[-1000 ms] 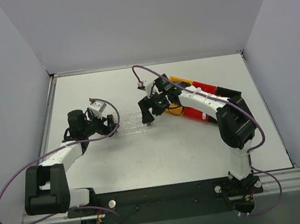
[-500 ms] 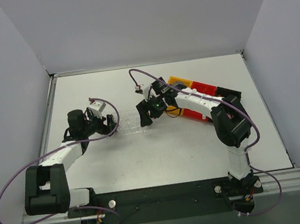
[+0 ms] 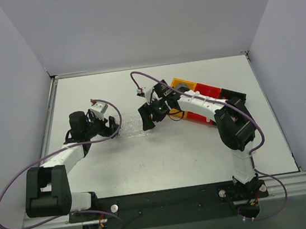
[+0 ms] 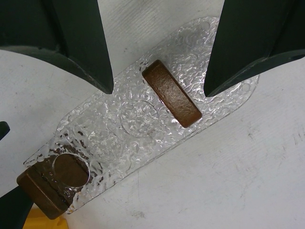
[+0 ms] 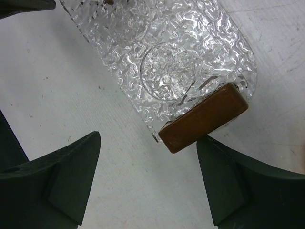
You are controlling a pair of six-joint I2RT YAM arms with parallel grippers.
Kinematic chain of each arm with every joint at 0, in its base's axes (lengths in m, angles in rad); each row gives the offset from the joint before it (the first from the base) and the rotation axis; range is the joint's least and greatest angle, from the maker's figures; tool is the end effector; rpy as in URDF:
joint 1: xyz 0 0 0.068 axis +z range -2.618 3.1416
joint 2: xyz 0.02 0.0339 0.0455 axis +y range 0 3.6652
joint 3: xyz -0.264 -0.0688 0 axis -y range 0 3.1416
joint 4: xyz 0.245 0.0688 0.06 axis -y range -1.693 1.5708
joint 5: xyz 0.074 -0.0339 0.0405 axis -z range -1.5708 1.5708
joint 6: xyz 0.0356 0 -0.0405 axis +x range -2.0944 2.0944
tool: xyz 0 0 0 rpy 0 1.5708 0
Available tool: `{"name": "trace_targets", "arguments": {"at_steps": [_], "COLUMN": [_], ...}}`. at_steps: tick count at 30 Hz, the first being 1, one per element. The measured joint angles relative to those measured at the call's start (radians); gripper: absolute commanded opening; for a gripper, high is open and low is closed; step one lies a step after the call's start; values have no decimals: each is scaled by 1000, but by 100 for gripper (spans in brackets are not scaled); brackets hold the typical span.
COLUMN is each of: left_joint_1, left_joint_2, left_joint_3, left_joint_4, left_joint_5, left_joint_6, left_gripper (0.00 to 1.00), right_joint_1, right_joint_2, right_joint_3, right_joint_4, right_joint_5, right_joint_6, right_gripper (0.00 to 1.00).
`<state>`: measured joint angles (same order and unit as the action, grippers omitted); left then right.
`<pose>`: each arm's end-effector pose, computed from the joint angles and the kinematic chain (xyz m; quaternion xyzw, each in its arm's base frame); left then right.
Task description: Prepare toiletry sets of a toothbrush and toothpaste on the tray
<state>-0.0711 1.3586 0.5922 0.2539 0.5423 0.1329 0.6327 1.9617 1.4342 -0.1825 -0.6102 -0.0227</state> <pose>0.2716 -0.0378 0.1936 0.2192 0.8136 -0.2161 0.4933 0.3434 0.2771 0.2188 -0.3977 0.7804 0.3799 0.2976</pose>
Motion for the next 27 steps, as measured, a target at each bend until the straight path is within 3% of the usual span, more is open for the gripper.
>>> {"name": "trace_targets", "arguments": {"at_steps": [27], "left_joint_1": [-19], "left_joint_2": [30], "left_joint_3": [5], "left_joint_4": [5], "left_joint_5": [11], "left_joint_6": [8], "left_gripper": [87], "right_joint_1": [23], "right_joint_2": [0], "right_joint_3": [-8], "right_joint_4": [-1], "right_joint_5": [12], "right_joint_6": [-8], "right_gripper": [76]}}
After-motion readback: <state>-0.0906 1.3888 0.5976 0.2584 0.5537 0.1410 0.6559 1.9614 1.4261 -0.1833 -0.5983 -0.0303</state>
